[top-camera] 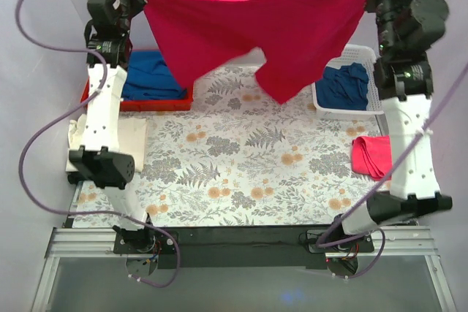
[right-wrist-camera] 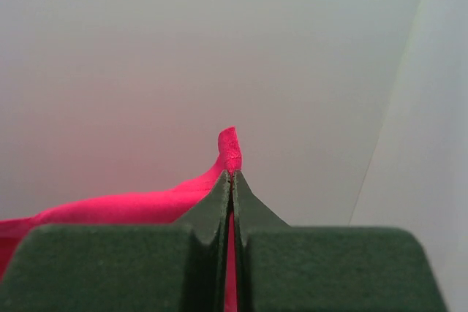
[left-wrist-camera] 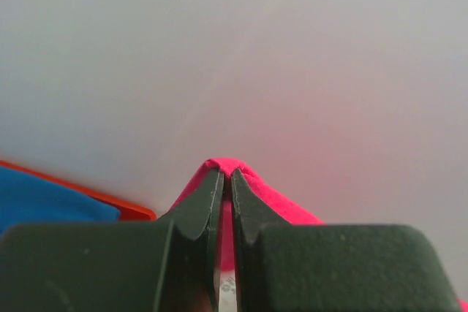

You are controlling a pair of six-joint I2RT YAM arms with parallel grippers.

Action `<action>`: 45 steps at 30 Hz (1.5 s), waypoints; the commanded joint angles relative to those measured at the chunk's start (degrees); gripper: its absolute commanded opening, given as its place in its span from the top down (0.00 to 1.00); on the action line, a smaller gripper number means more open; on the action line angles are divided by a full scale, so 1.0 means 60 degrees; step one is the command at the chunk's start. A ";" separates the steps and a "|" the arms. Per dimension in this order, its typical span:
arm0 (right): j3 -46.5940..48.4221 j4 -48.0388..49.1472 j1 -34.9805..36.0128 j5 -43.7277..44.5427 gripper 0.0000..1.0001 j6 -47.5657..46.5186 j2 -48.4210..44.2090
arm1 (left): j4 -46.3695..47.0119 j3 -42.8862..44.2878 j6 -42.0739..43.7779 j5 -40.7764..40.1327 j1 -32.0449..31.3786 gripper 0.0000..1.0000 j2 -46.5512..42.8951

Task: Fold and stack the t-shirts
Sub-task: Flatten out the tshirt

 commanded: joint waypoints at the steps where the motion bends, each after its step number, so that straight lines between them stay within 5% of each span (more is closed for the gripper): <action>1: -0.0586 0.0682 -0.0042 -0.0211 0.99 -0.0201 -0.1439 | 0.0827 -0.1138 0.0249 -0.0155 0.0079 1.00 -0.2306; 5: -0.3880 0.1092 -0.0042 -0.0622 0.99 0.0382 -0.3503 | 0.0974 -0.4125 0.0322 -0.0242 0.0079 1.00 -0.4225; 9: -0.9084 0.0962 -0.0057 -0.0813 0.99 0.1625 -0.6326 | 0.0828 -0.7725 0.0075 -0.0287 0.0050 1.00 -0.5866; 12: -1.2281 0.0713 -0.0042 -0.1351 0.99 0.2608 -0.7400 | 0.0346 -1.0818 -0.1620 -0.1047 0.0050 1.00 -0.6542; 19: -1.5966 -0.1967 0.0002 -0.1314 0.99 0.5156 -0.9831 | -0.0066 -1.5654 -0.4332 -0.0888 -0.0199 1.00 -0.7258; 24: -1.5914 -0.3126 0.0046 -0.0566 0.99 0.6230 -1.1286 | -0.0401 -1.7650 -0.5155 -0.1062 -0.0316 1.00 -0.9629; 29: -1.5460 -0.3885 0.0031 0.0065 0.99 0.6346 -1.0540 | -0.1105 -1.7797 -0.5229 -0.1298 -0.0346 1.00 -1.0146; 45: -1.4523 -0.5777 0.0046 0.2350 0.99 0.7988 -1.2005 | -0.2731 -1.8237 -0.6064 -0.1926 -0.0360 1.00 -1.2108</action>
